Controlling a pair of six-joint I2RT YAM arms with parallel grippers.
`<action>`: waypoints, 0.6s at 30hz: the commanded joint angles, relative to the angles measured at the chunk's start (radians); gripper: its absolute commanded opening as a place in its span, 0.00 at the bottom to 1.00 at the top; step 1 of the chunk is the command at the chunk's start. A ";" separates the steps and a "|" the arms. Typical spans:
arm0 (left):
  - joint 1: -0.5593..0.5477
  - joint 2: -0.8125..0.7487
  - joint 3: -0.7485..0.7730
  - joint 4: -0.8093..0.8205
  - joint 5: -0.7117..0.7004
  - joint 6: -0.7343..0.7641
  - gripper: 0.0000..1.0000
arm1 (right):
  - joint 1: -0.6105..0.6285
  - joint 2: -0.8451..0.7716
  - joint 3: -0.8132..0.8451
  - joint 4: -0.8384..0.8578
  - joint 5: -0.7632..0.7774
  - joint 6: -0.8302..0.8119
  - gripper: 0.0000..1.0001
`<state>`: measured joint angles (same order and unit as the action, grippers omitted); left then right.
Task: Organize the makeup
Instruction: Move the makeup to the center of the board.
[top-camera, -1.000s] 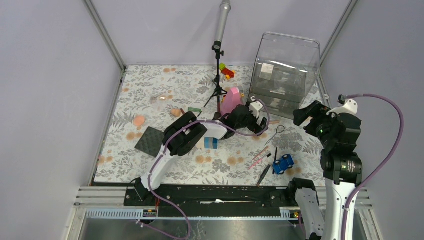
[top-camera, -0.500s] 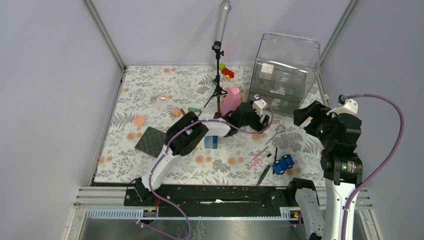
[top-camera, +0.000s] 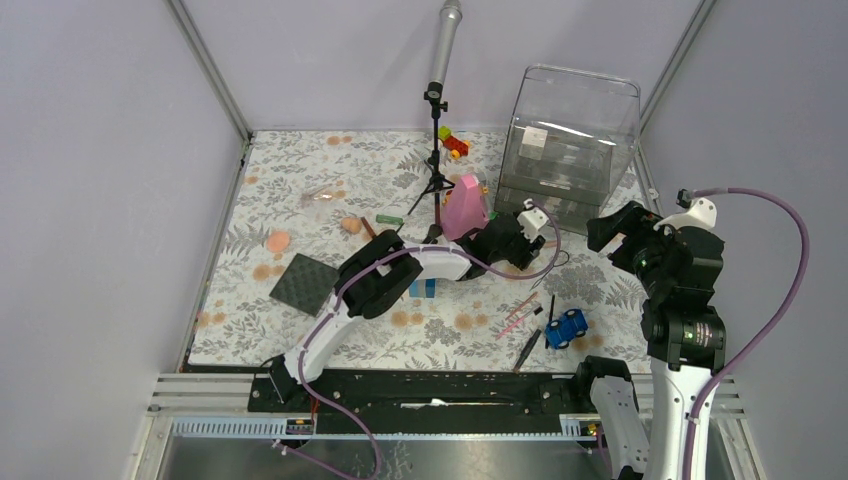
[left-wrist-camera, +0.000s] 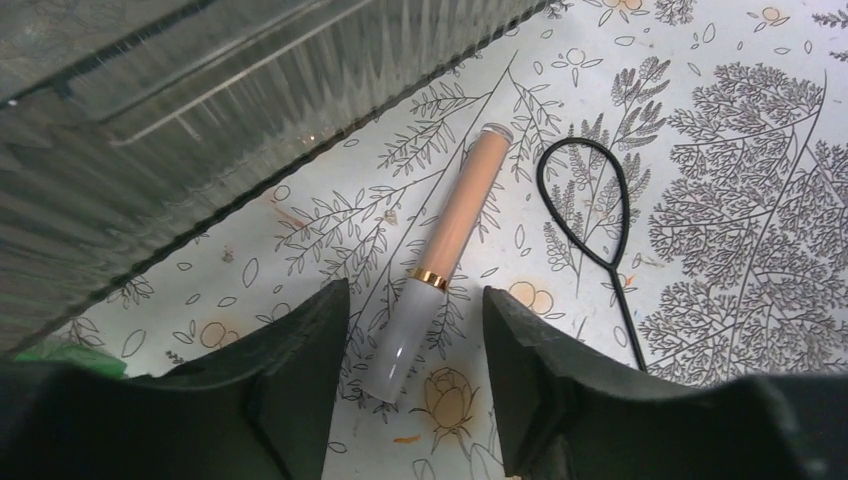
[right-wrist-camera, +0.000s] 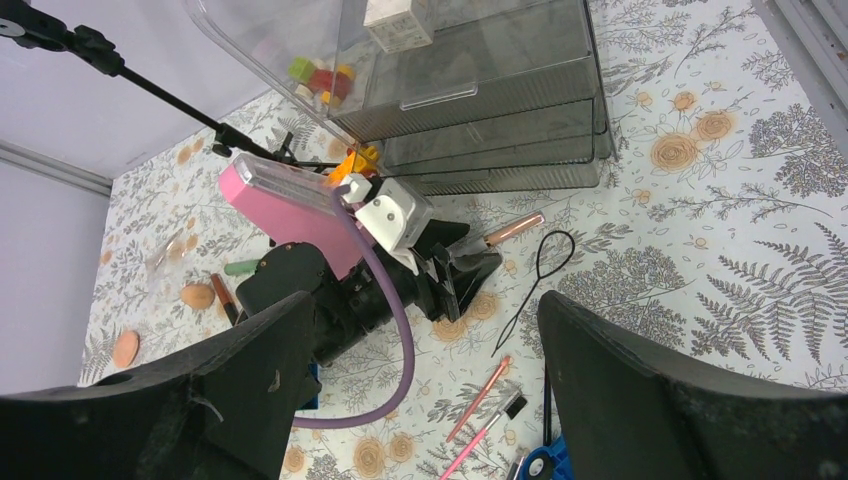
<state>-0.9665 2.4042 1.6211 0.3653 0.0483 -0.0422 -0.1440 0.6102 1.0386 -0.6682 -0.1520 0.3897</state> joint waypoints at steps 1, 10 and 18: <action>-0.022 0.041 -0.010 -0.247 -0.013 -0.004 0.48 | 0.006 -0.010 0.037 0.004 -0.016 -0.013 0.89; -0.034 0.018 -0.046 -0.319 -0.030 -0.012 0.21 | 0.006 -0.026 0.028 0.001 -0.014 -0.009 0.90; -0.074 -0.003 -0.086 -0.382 0.014 0.068 0.00 | 0.006 -0.033 0.035 -0.006 -0.025 0.000 0.90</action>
<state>-1.0126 2.3566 1.5917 0.2764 0.0219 -0.0402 -0.1440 0.5884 1.0405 -0.6685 -0.1520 0.3901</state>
